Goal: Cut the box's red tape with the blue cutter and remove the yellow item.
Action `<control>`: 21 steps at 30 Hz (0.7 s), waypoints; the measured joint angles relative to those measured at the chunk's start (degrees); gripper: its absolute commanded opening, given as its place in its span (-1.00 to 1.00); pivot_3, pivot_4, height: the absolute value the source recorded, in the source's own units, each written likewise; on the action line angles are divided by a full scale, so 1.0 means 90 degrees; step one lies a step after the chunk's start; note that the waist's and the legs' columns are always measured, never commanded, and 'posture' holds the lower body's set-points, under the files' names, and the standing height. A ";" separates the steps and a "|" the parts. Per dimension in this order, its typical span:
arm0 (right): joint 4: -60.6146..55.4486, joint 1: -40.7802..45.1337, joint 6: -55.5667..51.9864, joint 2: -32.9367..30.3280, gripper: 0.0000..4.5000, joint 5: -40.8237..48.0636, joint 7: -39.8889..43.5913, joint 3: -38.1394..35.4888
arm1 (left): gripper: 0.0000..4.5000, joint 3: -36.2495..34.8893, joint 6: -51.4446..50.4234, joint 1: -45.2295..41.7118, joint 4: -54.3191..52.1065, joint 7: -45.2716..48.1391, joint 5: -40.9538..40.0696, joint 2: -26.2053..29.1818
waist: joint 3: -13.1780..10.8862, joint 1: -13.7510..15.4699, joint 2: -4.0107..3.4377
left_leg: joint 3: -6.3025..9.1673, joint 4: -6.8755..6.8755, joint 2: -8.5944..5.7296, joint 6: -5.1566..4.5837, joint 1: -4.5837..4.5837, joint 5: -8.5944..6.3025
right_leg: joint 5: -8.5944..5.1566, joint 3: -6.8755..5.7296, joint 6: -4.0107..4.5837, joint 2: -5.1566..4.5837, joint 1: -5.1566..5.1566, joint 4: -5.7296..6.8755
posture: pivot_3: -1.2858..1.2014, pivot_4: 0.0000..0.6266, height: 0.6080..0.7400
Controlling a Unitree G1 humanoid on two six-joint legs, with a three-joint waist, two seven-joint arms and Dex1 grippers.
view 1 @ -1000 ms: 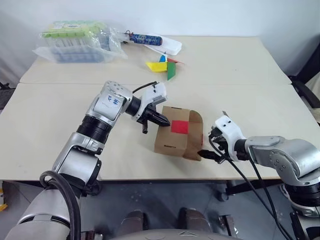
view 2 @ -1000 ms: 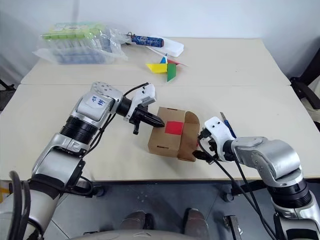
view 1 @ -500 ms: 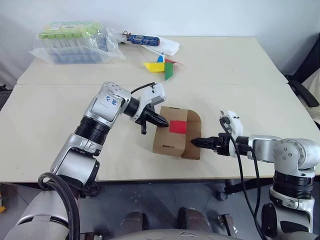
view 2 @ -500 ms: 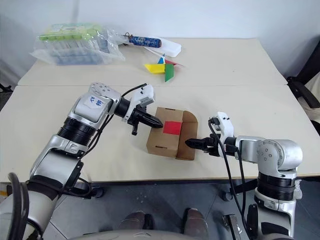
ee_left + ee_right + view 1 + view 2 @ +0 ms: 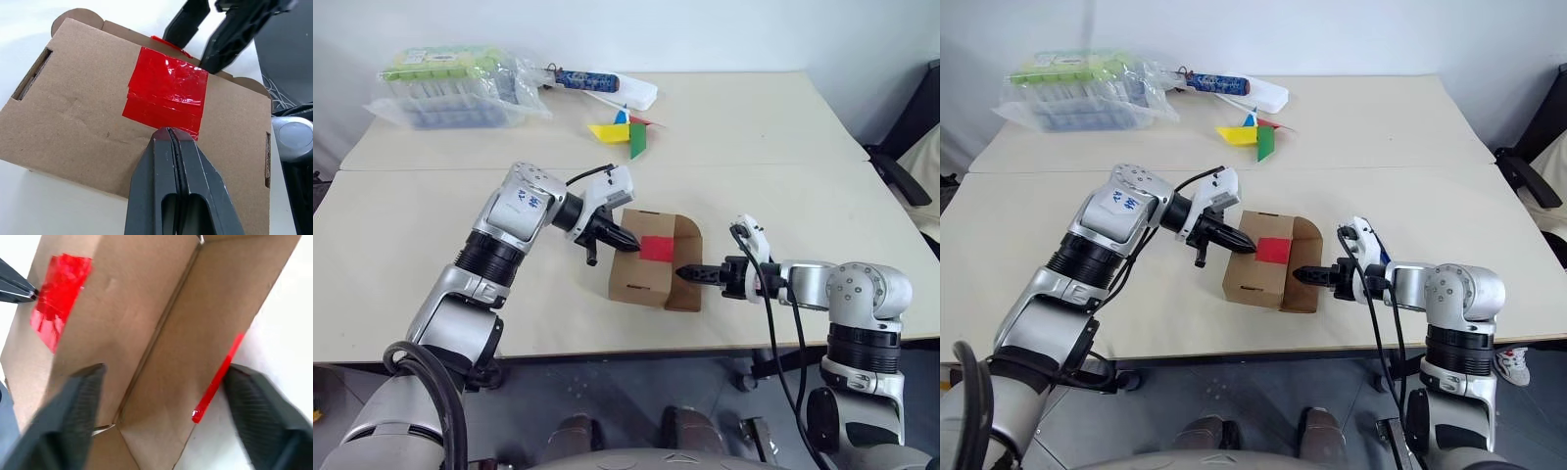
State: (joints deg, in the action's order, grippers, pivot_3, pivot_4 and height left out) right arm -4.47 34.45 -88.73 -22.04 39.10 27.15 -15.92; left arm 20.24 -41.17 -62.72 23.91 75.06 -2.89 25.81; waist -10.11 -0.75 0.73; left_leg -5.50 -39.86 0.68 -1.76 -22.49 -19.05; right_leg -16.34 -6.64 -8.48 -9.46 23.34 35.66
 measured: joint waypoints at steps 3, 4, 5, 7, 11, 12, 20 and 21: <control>0.0016 -0.0026 -0.0008 -0.0001 -0.09 0.0000 0.0002 0.0077 | -1.00 0.0001 0.0002 0.0012 -0.0031 -0.0013 0.0000 0.0005 | 0.0000 0.0001 0.0000 | 0.0000 0.0001 0.0000 0.0000 -0.0001 0.0000 | 0.0000 0.0001 0.0000 0.0000 0.0001 0.0000 | 0.03 -0.52 1.00; 0.0016 -0.0032 -0.0014 -0.0001 -0.26 -0.0001 -0.0001 0.0111 | -1.00 0.0001 0.0004 0.0015 -0.0038 -0.0017 -0.0001 0.0005 | 0.0000 0.0001 0.0000 | -0.0001 0.0001 0.0000 0.0000 -0.0001 0.0000 | 0.0000 0.0001 0.0000 0.0000 0.0002 -0.0001 | 0.03 -0.52 1.00; 0.0016 -0.0035 -0.0017 -0.0003 -0.40 -0.0009 -0.0012 0.0145 | -1.00 0.0001 0.0009 0.0021 -0.0041 -0.0022 -0.0001 0.0006 | 0.0000 0.0001 0.0000 | -0.0001 0.0001 0.0000 0.0000 -0.0001 0.0000 | 0.0000 0.0002 0.0000 0.0000 0.0002 -0.0001 | 0.03 -0.52 1.00; 0.0007 -0.0035 -0.0066 0.0000 -0.72 -0.0014 -0.0048 0.0222 | -1.00 0.0007 0.0032 0.0045 -0.0061 -0.0044 -0.0001 0.0004 | 0.0000 0.0005 0.0000 | -0.0001 0.0000 0.0000 0.0000 -0.0002 0.0000 | 0.0000 0.0002 0.0000 0.0000 0.0002 -0.0001 | 0.03 -0.52 1.00; -0.0205 0.0018 -0.0221 0.0048 -0.99 0.0056 -0.0077 0.0180 | -1.00 0.0008 0.0045 0.0079 -0.0108 -0.0070 -0.0015 -0.0010 | 0.0000 0.0024 -0.0001 | -0.0001 0.0000 0.0000 0.0000 -0.0002 0.0000 | 0.0000 0.0003 0.0000 0.0000 0.0002 -0.0001 | 0.03 -0.52 1.00; -0.0245 0.0018 -0.0275 0.0060 -0.99 0.0054 -0.0122 0.0166 | -1.00 0.0005 0.0043 0.0106 -0.0129 -0.0094 -0.0023 -0.0017 | 0.0000 0.0036 -0.0001 | -0.0002 0.0000 0.0000 0.0000 -0.0002 -0.0001 | 0.0000 0.0003 0.0000 0.0000 0.0003 -0.0001 | 0.03 -0.52 1.00; -0.0777 -0.0087 -0.0387 0.0120 -0.99 0.0279 -0.0600 0.0107 | -1.00 -0.0036 0.0013 0.0312 -0.0470 -0.0226 -0.0124 0.0018 | 0.0000 0.0056 -0.0002 | -0.0002 0.0004 0.0000 0.0000 -0.0005 -0.0002 | 0.0000 0.0005 0.0000 -0.0001 0.0006 -0.0004 | 0.03 -0.52 1.00; -0.0839 -0.0108 -0.0387 0.0112 -0.99 0.0341 -0.0674 0.0107 | -1.00 -0.0045 -0.0005 0.0341 -0.0536 -0.0240 -0.0130 0.0031 | -0.0001 0.0057 -0.0002 | -0.0002 0.0005 0.0000 0.0000 -0.0005 -0.0002 | 0.0000 0.0005 0.0000 -0.0001 0.0007 -0.0004 | 0.03 -0.52 1.00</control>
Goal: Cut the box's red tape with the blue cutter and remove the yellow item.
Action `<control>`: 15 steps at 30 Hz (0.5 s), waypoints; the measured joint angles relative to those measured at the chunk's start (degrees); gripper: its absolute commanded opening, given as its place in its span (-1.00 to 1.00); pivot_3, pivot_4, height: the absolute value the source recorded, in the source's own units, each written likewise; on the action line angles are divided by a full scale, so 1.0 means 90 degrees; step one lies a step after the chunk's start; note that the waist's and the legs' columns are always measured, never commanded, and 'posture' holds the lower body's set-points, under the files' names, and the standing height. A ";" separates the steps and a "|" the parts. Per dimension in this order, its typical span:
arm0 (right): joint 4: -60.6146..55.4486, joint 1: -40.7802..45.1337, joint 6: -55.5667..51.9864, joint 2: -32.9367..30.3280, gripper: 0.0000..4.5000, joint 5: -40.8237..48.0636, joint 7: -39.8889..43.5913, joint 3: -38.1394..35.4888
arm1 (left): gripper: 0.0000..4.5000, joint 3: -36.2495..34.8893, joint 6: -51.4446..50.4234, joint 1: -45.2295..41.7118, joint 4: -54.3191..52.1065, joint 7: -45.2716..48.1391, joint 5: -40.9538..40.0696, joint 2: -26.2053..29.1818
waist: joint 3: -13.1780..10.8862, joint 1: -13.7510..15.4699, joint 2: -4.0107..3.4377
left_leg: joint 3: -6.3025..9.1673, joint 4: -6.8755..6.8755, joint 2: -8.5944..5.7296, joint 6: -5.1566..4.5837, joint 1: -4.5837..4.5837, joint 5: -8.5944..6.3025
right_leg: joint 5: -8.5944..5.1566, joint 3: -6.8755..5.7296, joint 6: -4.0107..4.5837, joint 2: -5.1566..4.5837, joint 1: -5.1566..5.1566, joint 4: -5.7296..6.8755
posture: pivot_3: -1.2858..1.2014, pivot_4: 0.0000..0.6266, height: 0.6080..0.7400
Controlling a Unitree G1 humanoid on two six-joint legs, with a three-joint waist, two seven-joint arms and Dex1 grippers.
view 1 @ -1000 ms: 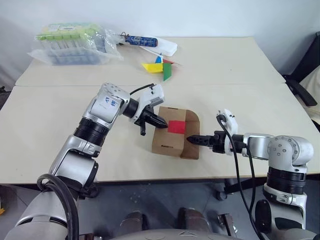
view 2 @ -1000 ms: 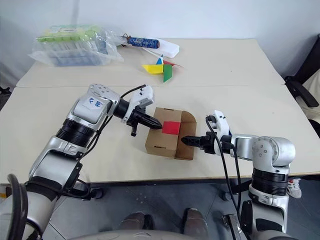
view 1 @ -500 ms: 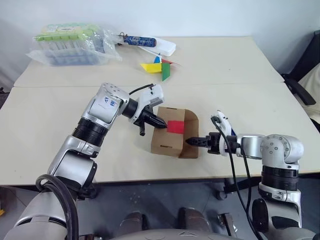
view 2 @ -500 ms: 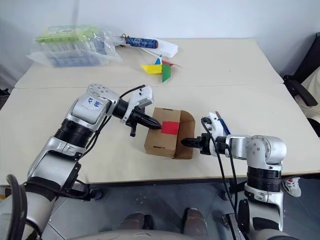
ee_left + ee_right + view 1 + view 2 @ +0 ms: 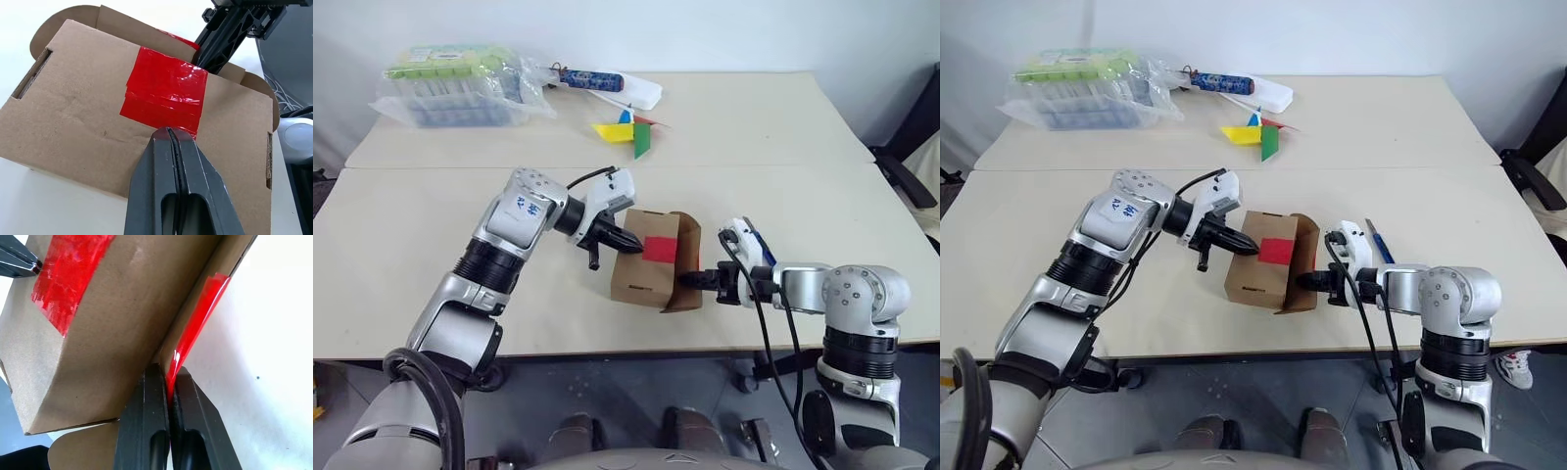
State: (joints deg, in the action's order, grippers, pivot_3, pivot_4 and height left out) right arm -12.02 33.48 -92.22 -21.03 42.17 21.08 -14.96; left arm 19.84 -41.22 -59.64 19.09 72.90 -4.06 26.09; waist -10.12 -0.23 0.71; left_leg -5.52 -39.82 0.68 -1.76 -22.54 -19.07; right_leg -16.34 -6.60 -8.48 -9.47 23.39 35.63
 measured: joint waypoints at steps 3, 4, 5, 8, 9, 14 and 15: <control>-0.0196 -0.0009 0.0000 -0.0069 -0.99 0.0263 -0.0274 0.0000 | -1.00 -0.0033 -0.0004 0.0085 -0.0149 -0.0042 -0.0024 0.0066 | -0.0002 0.0001 -0.0003 | 0.0000 0.0000 0.0000 0.0000 -0.0002 0.0000 | 0.0000 0.0000 0.0000 0.0000 0.0002 0.0000 | 0.03 -0.52 1.00; -0.0262 -0.0005 -0.0001 -0.0112 -0.99 0.0406 -0.0392 -0.0011 | -1.00 -0.0053 -0.0005 0.0127 -0.0234 -0.0072 -0.0028 0.0093 | -0.0002 0.0001 -0.0003 | 0.0000 0.0001 0.0001 0.0000 -0.0002 0.0000 | 0.0000 0.0000 0.0000 0.0000 0.0002 -0.0001 | 0.03 -0.52 1.00; -0.0323 0.0001 0.0000 -0.0147 -0.99 0.0540 -0.0527 -0.0032 | -1.00 -0.0078 -0.0013 0.0170 -0.0301 -0.0118 -0.0028 0.0102 | -0.0002 0.0005 -0.0003 | 0.0000 0.0001 0.0002 0.0000 -0.0002 0.0000 | 0.0000 0.0001 0.0000 -0.0001 0.0002 -0.0002 | 0.03 -0.52 1.00; -0.0431 0.0105 -0.0001 -0.0263 -0.99 0.0997 -0.0971 -0.0105 | -1.00 -0.0185 -0.0168 0.0254 -0.0410 -0.0270 -0.0054 0.0103 | -0.0002 0.0030 -0.0003 | 0.0002 0.0000 0.0004 -0.0002 -0.0002 -0.0001 | 0.0000 0.0001 0.0000 -0.0005 0.0000 -0.0003 | 0.03 -0.52 1.00; -0.0463 0.0152 -0.0001 -0.0313 -0.99 0.1183 -0.1141 -0.0135 | -1.00 -0.0229 -0.0239 0.0299 -0.0491 -0.0312 -0.0075 0.0110 | -0.0002 0.0034 -0.0003 | 0.0002 0.0000 0.0007 -0.0003 -0.0002 -0.0002 | 0.0000 0.0001 0.0000 -0.0008 0.0000 -0.0004 | 0.03 -0.52 1.00; -0.0536 0.0535 -0.0003 -0.0661 -0.99 0.2277 -0.2075 -0.0134 | -1.00 -0.0425 -0.0505 0.0490 -0.0807 -0.0450 -0.0158 0.0217 | -0.0002 0.0043 -0.0004 | 0.0004 0.0000 0.0014 -0.0005 -0.0003 -0.0003 | 0.0000 0.0000 0.0000 -0.0011 -0.0002 -0.0006 | 0.03 -0.52 1.00; -0.0535 0.0628 -0.0002 -0.0720 -0.99 0.2481 -0.2231 -0.0132 | -1.00 -0.0446 -0.0532 0.0495 -0.0820 -0.0456 -0.0163 0.0231 | -0.0002 0.0049 -0.0004 | 0.0004 -0.0002 0.0014 -0.0005 -0.0003 -0.0003 | 0.0000 0.0000 0.0000 -0.0011 -0.0005 -0.0007 | 0.03 -0.52 1.00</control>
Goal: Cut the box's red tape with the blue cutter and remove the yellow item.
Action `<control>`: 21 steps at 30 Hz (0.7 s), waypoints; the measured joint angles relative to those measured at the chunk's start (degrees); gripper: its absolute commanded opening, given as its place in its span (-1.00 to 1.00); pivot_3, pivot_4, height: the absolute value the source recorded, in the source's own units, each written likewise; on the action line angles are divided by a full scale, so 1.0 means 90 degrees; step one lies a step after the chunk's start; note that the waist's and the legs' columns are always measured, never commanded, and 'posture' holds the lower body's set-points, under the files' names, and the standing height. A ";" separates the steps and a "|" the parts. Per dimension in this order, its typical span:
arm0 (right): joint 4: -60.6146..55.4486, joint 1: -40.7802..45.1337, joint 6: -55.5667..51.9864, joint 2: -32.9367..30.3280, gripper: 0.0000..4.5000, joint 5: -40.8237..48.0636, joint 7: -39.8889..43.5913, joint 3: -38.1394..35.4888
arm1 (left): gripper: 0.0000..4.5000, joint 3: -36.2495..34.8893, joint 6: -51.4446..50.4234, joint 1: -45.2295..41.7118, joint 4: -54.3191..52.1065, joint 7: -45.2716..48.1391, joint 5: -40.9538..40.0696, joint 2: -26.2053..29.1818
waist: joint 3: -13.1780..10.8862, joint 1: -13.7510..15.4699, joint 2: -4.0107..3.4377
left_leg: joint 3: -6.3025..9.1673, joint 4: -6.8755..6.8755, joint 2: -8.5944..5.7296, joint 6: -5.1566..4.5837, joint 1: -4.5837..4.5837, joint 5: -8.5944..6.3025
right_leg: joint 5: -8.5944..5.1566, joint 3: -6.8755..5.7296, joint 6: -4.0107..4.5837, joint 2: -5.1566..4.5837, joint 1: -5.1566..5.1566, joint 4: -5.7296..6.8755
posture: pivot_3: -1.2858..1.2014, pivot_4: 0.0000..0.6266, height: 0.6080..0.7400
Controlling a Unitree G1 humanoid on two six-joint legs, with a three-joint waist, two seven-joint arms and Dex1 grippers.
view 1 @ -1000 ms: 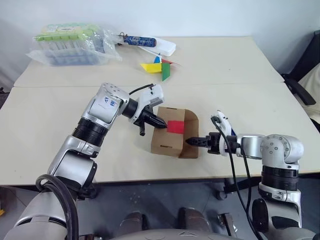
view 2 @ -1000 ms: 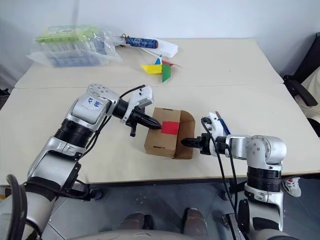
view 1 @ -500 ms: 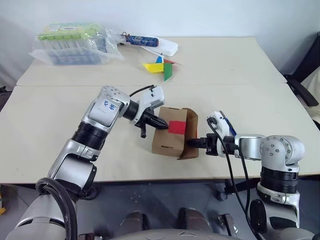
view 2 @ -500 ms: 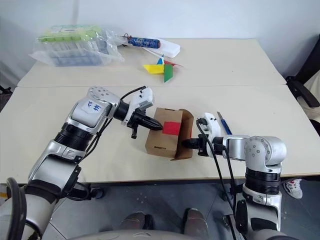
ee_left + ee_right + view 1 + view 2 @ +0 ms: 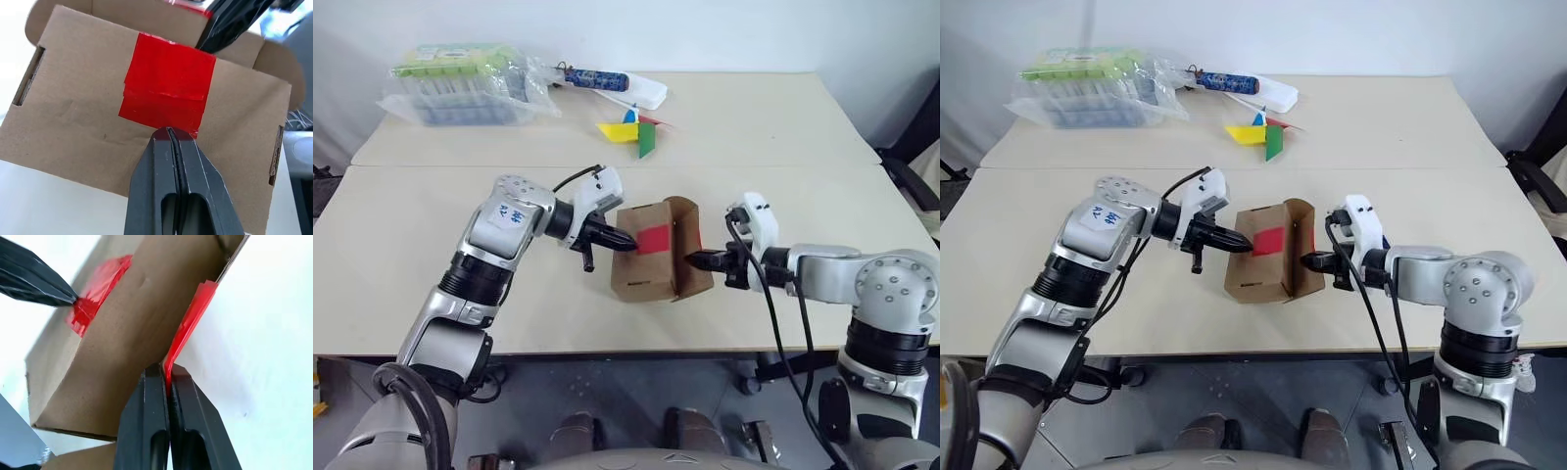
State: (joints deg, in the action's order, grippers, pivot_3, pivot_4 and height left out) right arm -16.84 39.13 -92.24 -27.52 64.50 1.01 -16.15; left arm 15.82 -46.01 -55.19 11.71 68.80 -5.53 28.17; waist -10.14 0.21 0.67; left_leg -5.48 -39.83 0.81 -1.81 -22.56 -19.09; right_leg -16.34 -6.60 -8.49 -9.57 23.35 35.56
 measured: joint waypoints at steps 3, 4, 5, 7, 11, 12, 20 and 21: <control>0.0027 0.0197 0.0000 -0.0130 -0.99 0.0608 -0.0504 0.0021 | -1.00 -0.0084 -0.0118 0.0053 -0.0035 -0.0061 -0.0006 0.0041 | 0.0000 0.0061 0.0000 | 0.0000 -0.0007 0.0000 -0.0004 0.0000 -0.0002 | 0.0000 0.0001 0.0000 -0.0001 -0.0005 -0.0005 | 0.03 -0.52 1.00; 0.0049 0.0267 0.0000 -0.0146 -0.99 0.0753 -0.0629 0.0036 | -1.00 -0.0116 -0.0148 0.0075 -0.0046 -0.0076 -0.0006 0.0054 | 0.0000 0.0072 0.0000 | 0.0000 -0.0009 0.0001 -0.0004 0.0000 -0.0002 | 0.0000 0.0002 0.0000 -0.0002 -0.0005 -0.0005 | 0.03 -0.52 1.00; 0.0054 0.0343 0.0001 -0.0164 -0.99 0.0922 -0.0759 0.0044 | -1.00 -0.0148 -0.0181 0.0095 -0.0057 -0.0099 -0.0006 0.0075 | 0.0000 0.0093 0.0000 | -0.0001 -0.0011 0.0002 -0.0005 0.0000 -0.0002 | 0.0000 0.0002 0.0000 -0.0002 -0.0008 -0.0006 | 0.03 -0.52 1.00; 0.0064 0.0495 0.0002 -0.0177 -0.99 0.1290 -0.1027 0.0066 | -1.00 -0.0175 -0.0257 0.0162 -0.0056 -0.0195 0.0000 0.0127 | 0.0003 0.0132 -0.0005 | 0.0003 -0.0013 0.0003 -0.0009 0.0002 -0.0004 | 0.0000 0.0002 0.0000 -0.0004 -0.0015 -0.0009 | 0.03 -0.52 1.00; 0.0060 0.0656 0.0124 -0.0186 -0.99 0.2076 -0.1423 0.0228 | -1.00 -0.0038 -0.0436 0.0403 0.0060 -0.0422 0.0066 0.0103 | 0.0004 0.0157 -0.0007 | 0.0015 -0.0016 -0.0004 -0.0027 -0.0002 -0.0013 | 0.0000 0.0003 -0.0001 -0.0009 -0.0030 -0.0027 | 0.03 -0.52 1.00; 0.0059 0.0662 0.0180 -0.0207 -0.99 0.2275 -0.1514 0.0303 | -1.00 0.0049 -0.0461 0.0465 0.0081 -0.0457 0.0082 0.0066 | 0.0004 0.0153 -0.0007 | 0.0016 -0.0016 -0.0006 -0.0029 -0.0009 -0.0015 | 0.0001 0.0002 -0.0002 -0.0009 -0.0029 -0.0034 | 0.03 -0.52 1.00; 0.0258 0.1055 0.0756 -0.0988 -0.99 0.3257 -0.2245 0.1286 | -1.00 0.0138 -0.0514 0.0490 0.0283 -0.0596 0.0098 -0.0053 | 0.0004 0.0127 -0.0007 | 0.0005 -0.0018 -0.0014 -0.0029 -0.0058 -0.0015 | 0.0009 -0.0029 -0.0016 -0.0006 0.0007 -0.0054 | 0.03 -0.52 1.00; 0.0302 0.1099 0.0838 -0.1113 -0.99 0.3360 -0.2285 0.1424 | -1.00 0.0137 -0.0512 0.0487 0.0290 -0.0605 0.0098 -0.0057 | 0.0004 0.0129 -0.0007 | 0.0005 -0.0020 -0.0012 -0.0029 -0.0059 -0.0015 | 0.0009 -0.0028 -0.0016 -0.0007 0.0006 -0.0057 | 0.03 -0.52 1.00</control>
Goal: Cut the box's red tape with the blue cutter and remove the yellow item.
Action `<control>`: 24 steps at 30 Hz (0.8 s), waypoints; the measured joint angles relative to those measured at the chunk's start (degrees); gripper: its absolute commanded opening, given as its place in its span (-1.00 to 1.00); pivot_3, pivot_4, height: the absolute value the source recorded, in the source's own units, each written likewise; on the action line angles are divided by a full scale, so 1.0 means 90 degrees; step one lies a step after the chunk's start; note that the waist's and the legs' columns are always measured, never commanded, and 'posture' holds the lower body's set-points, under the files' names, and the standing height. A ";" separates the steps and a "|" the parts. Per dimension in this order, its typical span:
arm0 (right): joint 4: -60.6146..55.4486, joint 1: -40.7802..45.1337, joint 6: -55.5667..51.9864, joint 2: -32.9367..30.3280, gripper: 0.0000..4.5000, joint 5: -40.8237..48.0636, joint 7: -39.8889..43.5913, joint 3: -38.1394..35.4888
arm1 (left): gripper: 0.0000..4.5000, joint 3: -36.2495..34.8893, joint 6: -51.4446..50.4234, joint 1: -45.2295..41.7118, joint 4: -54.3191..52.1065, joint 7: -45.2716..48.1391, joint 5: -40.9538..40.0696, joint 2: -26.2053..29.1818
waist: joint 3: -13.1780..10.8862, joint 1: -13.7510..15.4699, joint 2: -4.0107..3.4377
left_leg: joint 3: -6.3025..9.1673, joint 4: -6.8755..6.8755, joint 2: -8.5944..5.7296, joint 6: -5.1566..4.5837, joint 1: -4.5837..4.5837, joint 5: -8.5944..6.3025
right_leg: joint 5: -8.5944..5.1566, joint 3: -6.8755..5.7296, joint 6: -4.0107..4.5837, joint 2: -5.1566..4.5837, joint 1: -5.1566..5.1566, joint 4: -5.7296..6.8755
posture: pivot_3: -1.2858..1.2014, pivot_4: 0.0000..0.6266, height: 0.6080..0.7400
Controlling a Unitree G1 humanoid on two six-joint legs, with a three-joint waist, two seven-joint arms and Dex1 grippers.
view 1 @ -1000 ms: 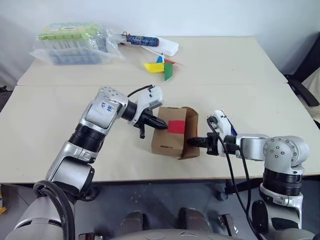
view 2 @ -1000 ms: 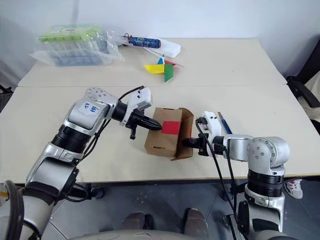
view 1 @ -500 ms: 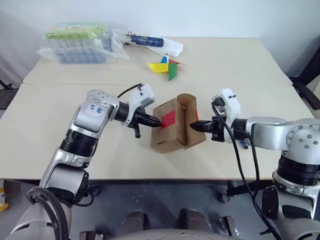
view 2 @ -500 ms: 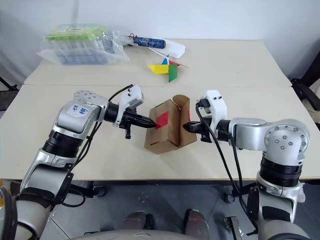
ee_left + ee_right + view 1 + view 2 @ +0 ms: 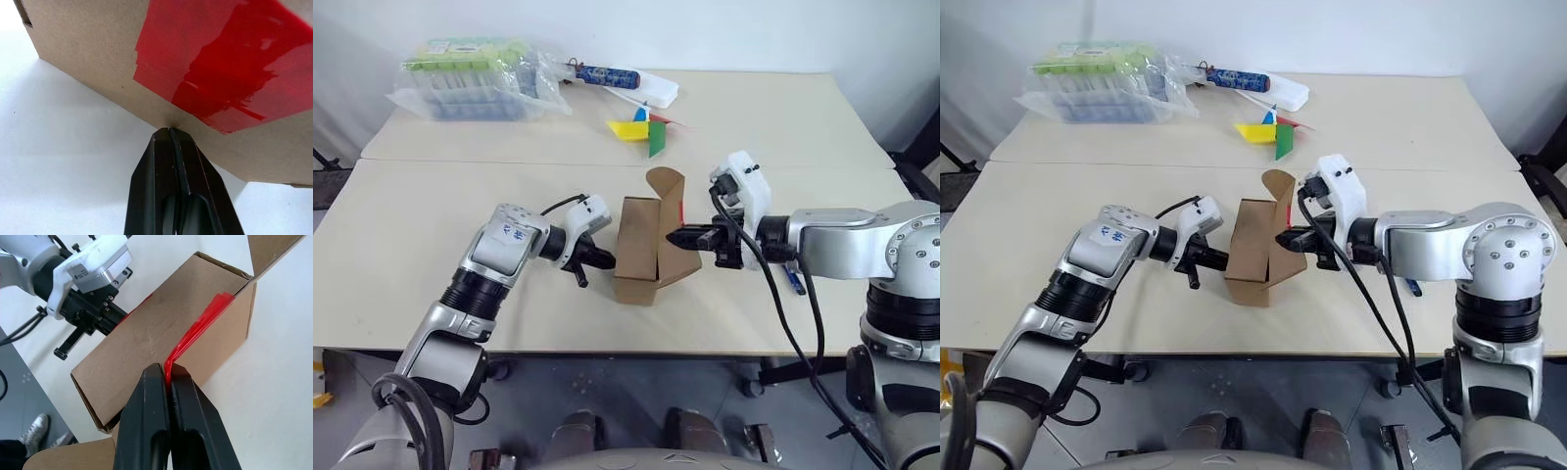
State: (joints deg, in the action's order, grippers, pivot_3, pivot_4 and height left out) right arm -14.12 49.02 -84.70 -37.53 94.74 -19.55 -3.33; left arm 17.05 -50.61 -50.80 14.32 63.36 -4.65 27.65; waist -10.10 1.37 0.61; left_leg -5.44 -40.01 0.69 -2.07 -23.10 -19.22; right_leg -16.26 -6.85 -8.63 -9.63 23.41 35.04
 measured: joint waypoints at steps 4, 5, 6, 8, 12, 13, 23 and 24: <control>0.0071 0.0052 0.0241 -0.0250 -0.99 0.0204 -0.0041 0.0282 | -1.00 0.0000 0.0006 -0.0009 0.0023 0.0003 -0.0003 0.0037 | 0.0000 -0.0002 0.0000 | 0.0000 0.0000 0.0001 0.0000 -0.0001 0.0000 | 0.0000 0.0000 0.0000 0.0000 0.0000 -0.0004 | 0.03 -0.52 1.00; 0.0088 0.0100 0.0280 -0.0313 -0.99 0.0221 -0.0032 0.0369 | -1.00 0.0000 0.0012 -0.0028 0.0054 0.0025 -0.0010 0.0078 | 0.0000 -0.0004 0.0000 | 0.0000 0.0000 0.0001 0.0000 -0.0002 0.0000 | 0.0000 0.0000 0.0000 0.0000 0.0001 -0.0005 | 0.03 -0.52 1.00; 0.0092 0.0133 0.0299 -0.0337 -0.99 0.0216 -0.0020 0.0421 | -1.00 -0.0007 0.0024 -0.0058 0.0100 0.0060 -0.0033 0.0120 | -0.0001 -0.0011 0.0002 | 0.0000 0.0000 0.0001 0.0000 -0.0003 0.0000 | 0.0000 -0.0001 0.0000 0.0003 0.0002 -0.0007 | 0.03 -0.52 1.00; 0.0099 0.0210 0.0363 -0.0426 -0.99 0.0182 0.0070 0.0565 | -1.00 -0.0054 0.0084 -0.0252 0.0406 0.0189 -0.0105 0.0388 | -0.0003 -0.0028 0.0005 | 0.0001 0.0000 0.0001 0.0001 -0.0010 0.0000 | 0.0000 -0.0001 0.0001 0.0010 0.0012 -0.0008 | 0.03 -0.52 1.00; 0.0126 0.0268 0.0393 -0.0567 -0.99 0.0101 0.0219 0.0664 | -1.00 -0.0392 0.0404 -0.0783 0.1136 0.0286 -0.0126 0.0877 | -0.0003 -0.0080 0.0005 | 0.0000 0.0007 0.0001 0.0001 -0.0010 0.0000 | 0.0000 -0.0003 0.0001 0.0010 0.0016 -0.0006 | 0.03 -0.52 1.00; 0.0138 0.0300 0.0407 -0.0567 -0.99 0.0090 0.0259 0.0705 | -1.00 -0.0474 0.0504 -0.0922 0.1317 0.0326 -0.0146 0.0935 | -0.0003 -0.0094 0.0005 | -0.0001 0.0007 0.0001 0.0001 -0.0010 0.0000 | 0.0000 -0.0003 0.0000 0.0010 0.0016 -0.0006 | 0.03 -0.52 1.00; 0.0183 0.0509 0.0390 -0.0643 -0.99 -0.0089 0.0505 0.0891 | -1.00 -0.0952 0.0051 -0.1781 0.1127 0.1000 -0.1074 0.0686 | -0.0008 -0.0137 0.0013 | -0.0008 0.0004 0.0003 0.0002 -0.0022 0.0000 | 0.0001 -0.0016 -0.0002 0.0009 0.0015 -0.0004 | 0.03 -0.52 1.00; 0.0183 0.0524 0.0384 -0.0643 -0.99 -0.0097 0.0518 0.0898 | -1.00 -0.0928 -0.0053 -0.1770 0.0949 0.1029 -0.1172 0.0614 | -0.0008 -0.0148 0.0014 | -0.0008 0.0004 0.0002 0.0002 -0.0022 0.0000 | 0.0001 -0.0016 -0.0002 0.0009 0.0016 -0.0004 | 0.03 -0.52 1.00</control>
State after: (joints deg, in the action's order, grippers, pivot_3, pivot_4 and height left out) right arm -12.47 53.73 -81.25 -43.31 93.87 -14.89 4.75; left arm 8.70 -51.09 -66.73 22.86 72.61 -15.19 33.18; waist -10.17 0.04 0.74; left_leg -5.51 -39.97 0.72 -2.05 -23.30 -19.22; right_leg -16.25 -7.00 -8.65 -9.55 23.55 35.00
